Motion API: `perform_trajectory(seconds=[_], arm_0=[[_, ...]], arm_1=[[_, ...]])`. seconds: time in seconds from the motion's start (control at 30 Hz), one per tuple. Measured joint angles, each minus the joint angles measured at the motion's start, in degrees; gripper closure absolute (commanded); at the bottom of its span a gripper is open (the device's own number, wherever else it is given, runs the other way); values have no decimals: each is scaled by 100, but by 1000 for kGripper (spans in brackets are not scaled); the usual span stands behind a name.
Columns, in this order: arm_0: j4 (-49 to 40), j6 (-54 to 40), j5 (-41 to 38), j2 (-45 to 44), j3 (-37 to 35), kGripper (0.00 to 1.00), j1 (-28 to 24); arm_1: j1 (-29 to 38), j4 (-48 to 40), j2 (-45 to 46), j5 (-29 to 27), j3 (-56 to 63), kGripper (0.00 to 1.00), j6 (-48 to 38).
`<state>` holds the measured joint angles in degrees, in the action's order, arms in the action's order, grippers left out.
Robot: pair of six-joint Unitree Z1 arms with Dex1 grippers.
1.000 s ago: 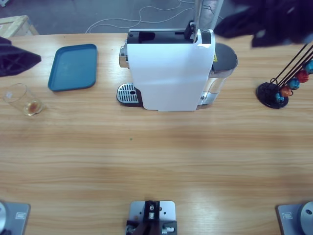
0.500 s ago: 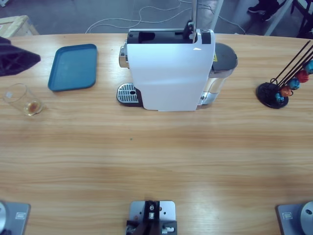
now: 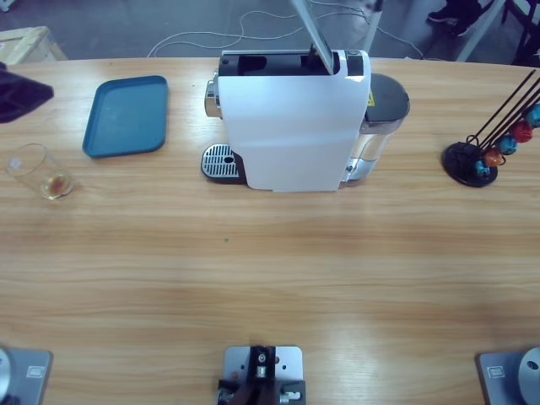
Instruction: Pour coffee
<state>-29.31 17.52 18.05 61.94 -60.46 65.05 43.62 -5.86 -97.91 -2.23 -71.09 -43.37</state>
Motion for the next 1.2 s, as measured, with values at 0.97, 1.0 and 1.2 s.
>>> perform_trajectory(seconds=[0.97,1.0,1.2], arm_0=[[-84,-1,-49,-76,0,18,0],[-96,-1,-50,-77,0,18,0],[-120,-1,-50,-81,0,18,0]], arm_1=[[655,1770,-1305,-73,-1688,1000,362],[654,1869,-1331,-75,-1782,1000,378],[650,2057,-1467,-76,-1942,1000,393]])
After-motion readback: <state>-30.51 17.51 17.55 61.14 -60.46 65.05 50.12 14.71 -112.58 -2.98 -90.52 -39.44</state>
